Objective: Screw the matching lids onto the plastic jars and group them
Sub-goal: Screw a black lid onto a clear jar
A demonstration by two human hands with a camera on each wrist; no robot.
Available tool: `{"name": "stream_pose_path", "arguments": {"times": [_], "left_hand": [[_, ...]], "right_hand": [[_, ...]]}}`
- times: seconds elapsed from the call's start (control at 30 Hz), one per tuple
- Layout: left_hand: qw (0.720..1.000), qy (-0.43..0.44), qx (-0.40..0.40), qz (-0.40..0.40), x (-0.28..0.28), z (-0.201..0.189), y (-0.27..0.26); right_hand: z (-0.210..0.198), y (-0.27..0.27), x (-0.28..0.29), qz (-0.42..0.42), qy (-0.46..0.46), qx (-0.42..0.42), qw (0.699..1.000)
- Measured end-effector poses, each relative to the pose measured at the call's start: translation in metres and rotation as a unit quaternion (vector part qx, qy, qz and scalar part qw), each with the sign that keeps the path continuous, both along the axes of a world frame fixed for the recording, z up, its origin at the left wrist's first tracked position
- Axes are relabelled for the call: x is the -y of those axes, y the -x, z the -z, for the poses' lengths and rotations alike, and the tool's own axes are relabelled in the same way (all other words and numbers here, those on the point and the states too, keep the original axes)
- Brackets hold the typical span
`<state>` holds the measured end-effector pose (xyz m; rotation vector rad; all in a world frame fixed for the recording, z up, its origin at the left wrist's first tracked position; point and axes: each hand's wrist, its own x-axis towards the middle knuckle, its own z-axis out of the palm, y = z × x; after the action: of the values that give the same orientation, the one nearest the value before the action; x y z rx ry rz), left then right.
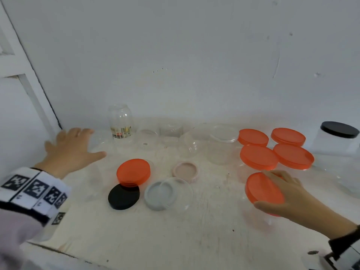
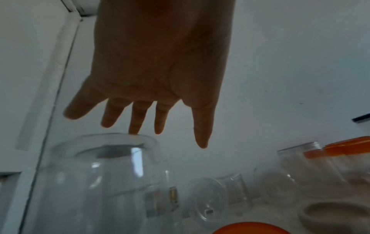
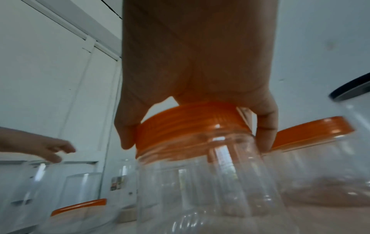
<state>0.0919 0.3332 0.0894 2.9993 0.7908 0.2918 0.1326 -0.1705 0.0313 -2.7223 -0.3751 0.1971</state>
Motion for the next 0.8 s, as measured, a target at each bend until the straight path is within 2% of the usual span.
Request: {"name": "stream_pose_path", "arguments": {"times": [0.07,0.17,0.27,0.43,0.53,0.63,0.7,0.8], "left_hand": [[0.998,0.034,-0.039,-0.027,-0.022,0.008,0.000],[0.996,0.067,-0.056,-0.027,-0.036,0.017,0.001],[0.995,0.088,-0.034,-0.012,-0.037,0.023,0.002],[0.993,0.116,0.025,-0.013,-0.061,0.028,0.003],[0.990,0.116,0.071,-0.029,-0.107,0.042,-0.007],[0.974,0.176,0.142,-0.016,-0.151,0.049,-0.017],[0.959,0.198,0.205,0.001,-0.153,0.039,-0.012],[0.930,0.241,0.277,0.018,-0.106,0.011,0.011]], "right_hand": [[0.001,-0.004,0.019,0.046,0.001,0.016,0.999],[0.004,-0.013,0.042,0.113,0.001,0.034,0.993],[0.007,-0.021,0.055,0.156,0.008,0.038,0.987],[0.010,-0.026,0.060,0.179,0.010,0.038,0.983],[0.008,-0.025,0.054,0.174,0.031,0.046,0.983],[0.002,-0.022,0.036,0.141,0.073,0.069,0.985],[-0.002,-0.021,0.017,0.098,0.105,0.084,0.986],[-0.006,-0.017,-0.025,0.012,0.080,0.080,0.994]]}}
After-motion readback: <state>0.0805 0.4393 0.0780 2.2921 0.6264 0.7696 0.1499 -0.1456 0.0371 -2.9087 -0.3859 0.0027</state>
